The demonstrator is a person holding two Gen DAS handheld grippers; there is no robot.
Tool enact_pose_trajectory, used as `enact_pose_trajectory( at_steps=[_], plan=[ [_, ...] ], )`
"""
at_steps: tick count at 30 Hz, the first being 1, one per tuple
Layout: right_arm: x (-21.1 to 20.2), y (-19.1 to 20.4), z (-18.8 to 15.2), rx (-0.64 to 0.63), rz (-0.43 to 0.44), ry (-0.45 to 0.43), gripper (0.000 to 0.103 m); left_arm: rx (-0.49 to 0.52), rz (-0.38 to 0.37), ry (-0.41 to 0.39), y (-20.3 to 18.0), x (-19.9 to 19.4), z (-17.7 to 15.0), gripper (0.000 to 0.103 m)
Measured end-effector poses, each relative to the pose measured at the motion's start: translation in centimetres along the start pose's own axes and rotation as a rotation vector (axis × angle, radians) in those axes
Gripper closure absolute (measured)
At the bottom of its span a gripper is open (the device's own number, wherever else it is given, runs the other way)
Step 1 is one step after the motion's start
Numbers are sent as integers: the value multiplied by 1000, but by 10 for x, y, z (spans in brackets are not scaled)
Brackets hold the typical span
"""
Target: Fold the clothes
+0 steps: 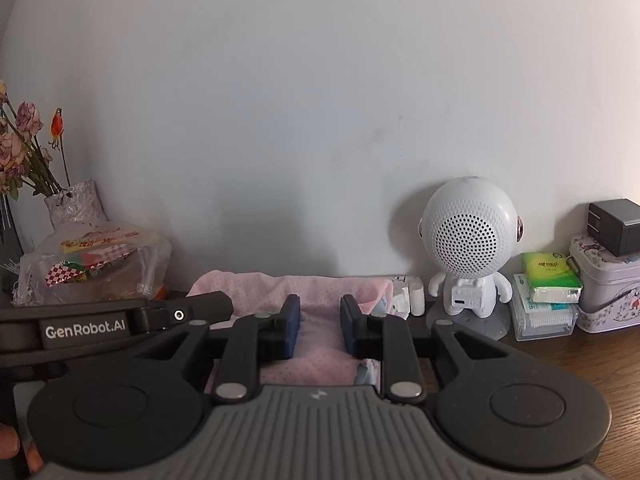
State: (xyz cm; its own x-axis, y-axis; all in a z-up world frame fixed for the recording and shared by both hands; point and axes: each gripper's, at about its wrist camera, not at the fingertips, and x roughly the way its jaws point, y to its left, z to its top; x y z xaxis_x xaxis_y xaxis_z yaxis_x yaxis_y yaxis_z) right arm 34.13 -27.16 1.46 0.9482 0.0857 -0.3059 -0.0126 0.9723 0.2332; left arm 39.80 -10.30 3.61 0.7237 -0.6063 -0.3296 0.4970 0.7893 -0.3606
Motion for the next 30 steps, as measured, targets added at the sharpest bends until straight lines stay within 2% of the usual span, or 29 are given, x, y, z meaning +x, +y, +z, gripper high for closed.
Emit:
enact_pose_trajectory(
  at_steps=[1, 2, 3, 4, 5, 7, 9, 11, 12, 15, 21, 24, 30],
  plan=[
    [-4, -1, 3, 1, 9, -14, 72, 0, -10, -27, 0, -6, 2, 91],
    [-11, 0, 6, 2, 20, -34, 68, 6, -21, -59, -2, -15, 5, 76],
    [-20, 1, 9, 1, 28, -59, 56, 19, -23, -92, -3, -25, 8, 54],
    [-30, 2, 12, -7, 32, -85, 48, 41, -14, -124, -4, -38, 9, 44],
    [-40, 4, 14, -19, 35, -109, 45, 65, -1, -154, -6, -50, 9, 30],
    [-60, 7, 15, -43, 45, -143, 26, 99, 10, -202, -8, -72, 6, 17],
    [-76, 11, 11, -69, 61, -157, 18, 115, 17, -237, -10, -88, -3, 0],
    [-90, 15, 5, -108, 71, -154, 9, 132, 44, -254, -11, -105, -12, 0],
    [-97, 18, 0, -124, 68, -155, 0, 147, 65, -247, -12, -111, -17, 0],
    [-117, 23, -15, -153, 66, -144, 0, 181, 117, -213, -14, -131, -35, 0],
    [-152, 41, -41, -214, 87, -88, 0, 189, 152, -150, -13, -171, -62, 0],
    [-169, 50, -49, -206, 110, -71, 0, 178, 156, -138, -16, -193, -71, 0],
    [-196, 66, -67, -189, 150, -23, 0, 174, 216, -136, -28, -242, -95, 0]
  ],
)
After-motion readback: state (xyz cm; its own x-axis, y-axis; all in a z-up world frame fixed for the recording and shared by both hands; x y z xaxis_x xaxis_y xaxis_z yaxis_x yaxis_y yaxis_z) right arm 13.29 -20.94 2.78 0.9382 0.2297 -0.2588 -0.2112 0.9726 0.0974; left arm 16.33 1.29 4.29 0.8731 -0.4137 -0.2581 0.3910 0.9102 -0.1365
